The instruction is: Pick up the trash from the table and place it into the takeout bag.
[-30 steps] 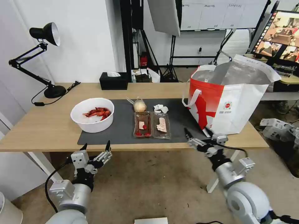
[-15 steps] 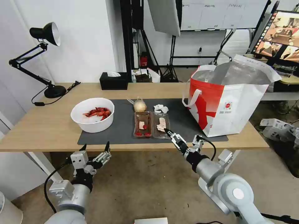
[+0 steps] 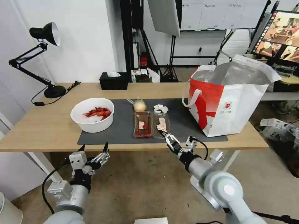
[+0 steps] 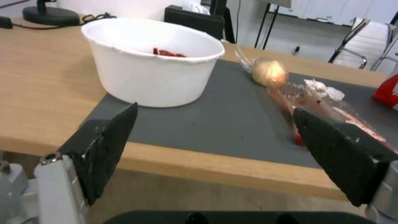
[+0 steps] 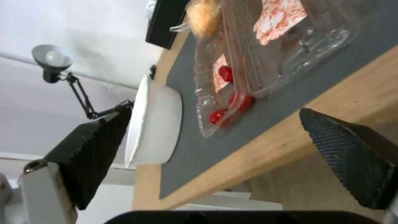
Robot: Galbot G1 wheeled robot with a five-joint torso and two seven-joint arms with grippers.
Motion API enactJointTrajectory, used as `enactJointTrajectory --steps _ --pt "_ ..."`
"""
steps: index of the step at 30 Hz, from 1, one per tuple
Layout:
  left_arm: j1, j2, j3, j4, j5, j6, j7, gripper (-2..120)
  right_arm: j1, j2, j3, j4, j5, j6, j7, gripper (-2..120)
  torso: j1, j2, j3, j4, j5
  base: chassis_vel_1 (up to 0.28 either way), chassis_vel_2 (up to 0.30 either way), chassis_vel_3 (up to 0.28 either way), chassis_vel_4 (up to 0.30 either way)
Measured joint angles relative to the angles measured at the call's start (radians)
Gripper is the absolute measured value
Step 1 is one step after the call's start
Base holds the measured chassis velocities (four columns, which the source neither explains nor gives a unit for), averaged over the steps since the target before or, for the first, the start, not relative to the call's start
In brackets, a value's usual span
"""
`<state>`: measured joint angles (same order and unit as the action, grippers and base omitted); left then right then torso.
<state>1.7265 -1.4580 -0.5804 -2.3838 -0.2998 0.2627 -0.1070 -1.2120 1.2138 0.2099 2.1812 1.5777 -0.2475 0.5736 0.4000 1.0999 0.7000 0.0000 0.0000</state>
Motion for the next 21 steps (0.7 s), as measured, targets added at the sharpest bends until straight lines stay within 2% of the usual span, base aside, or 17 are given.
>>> enactJointTrajectory --steps 8,17,21 --pt "0.007 0.005 -0.005 0.002 0.003 -0.001 -0.001 100 0.087 0.068 -0.049 -0.061 -0.001 0.01 0.081 100 0.0 0.0 0.0 0.0 -0.0001 0.0 0.0 0.0 0.0" --pt "0.011 0.007 -0.008 0.007 0.004 -0.001 -0.002 100 0.131 0.108 -0.065 -0.109 -0.001 0.014 0.154 100 0.0 0.0 0.0 0.0 -0.0001 0.0 0.0 0.0 0.0" --pt "0.014 0.011 -0.009 0.01 0.004 -0.003 -0.002 100 0.153 0.139 -0.077 -0.127 -0.001 0.014 0.22 100 0.0 0.0 0.0 0.0 0.0 0.0 0.0 0.0 0.0"
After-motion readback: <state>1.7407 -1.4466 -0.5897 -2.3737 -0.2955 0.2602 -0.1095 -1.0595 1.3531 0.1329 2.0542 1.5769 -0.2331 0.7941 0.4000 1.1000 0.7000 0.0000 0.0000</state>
